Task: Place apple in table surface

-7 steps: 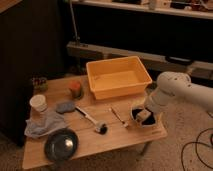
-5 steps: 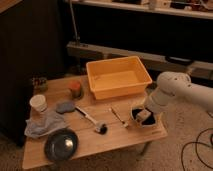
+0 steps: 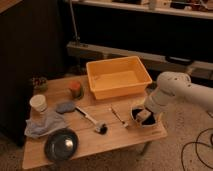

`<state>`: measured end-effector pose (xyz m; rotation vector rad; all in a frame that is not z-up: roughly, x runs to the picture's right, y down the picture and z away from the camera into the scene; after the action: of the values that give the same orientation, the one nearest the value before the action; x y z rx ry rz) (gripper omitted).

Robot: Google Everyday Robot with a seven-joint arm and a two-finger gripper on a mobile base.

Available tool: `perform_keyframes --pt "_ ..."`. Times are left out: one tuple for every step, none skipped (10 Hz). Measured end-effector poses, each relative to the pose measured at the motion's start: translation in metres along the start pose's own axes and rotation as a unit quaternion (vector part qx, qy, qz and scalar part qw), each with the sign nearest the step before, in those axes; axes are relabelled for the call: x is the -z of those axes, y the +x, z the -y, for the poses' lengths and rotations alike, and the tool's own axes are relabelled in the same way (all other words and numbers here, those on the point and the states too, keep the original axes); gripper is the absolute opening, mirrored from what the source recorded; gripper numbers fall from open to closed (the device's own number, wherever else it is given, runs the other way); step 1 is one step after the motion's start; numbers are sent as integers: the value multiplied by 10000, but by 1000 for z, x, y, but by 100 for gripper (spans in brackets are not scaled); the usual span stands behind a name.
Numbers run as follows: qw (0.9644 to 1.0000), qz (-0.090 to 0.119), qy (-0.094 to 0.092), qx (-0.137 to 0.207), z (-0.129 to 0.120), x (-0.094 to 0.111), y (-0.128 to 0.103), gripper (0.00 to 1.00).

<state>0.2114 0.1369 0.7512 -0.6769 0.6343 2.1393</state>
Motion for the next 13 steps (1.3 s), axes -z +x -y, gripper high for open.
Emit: perform_keyframes --pt "10000 0 0 0 0 0 0 80" --pt "10000 0 0 0 0 0 0 80" --pt "10000 0 0 0 0 0 0 80" --pt "10000 0 0 0 0 0 0 80" --pt "10000 0 0 0 0 0 0 80" --pt "10000 0 0 0 0 0 0 80" --pt "10000 0 0 0 0 0 0 80" --pt "10000 0 0 0 0 0 0 80" --pt "10000 14 3 7 0 1 0 80" --pt "9999 72 51 52 0 4 0 80" --pt "9996 227 36 153 -5 12 1 80" --pt "9986 421 5 313 -14 29 5 80" --pt "9973 576 -21 455 -25 47 11 80"
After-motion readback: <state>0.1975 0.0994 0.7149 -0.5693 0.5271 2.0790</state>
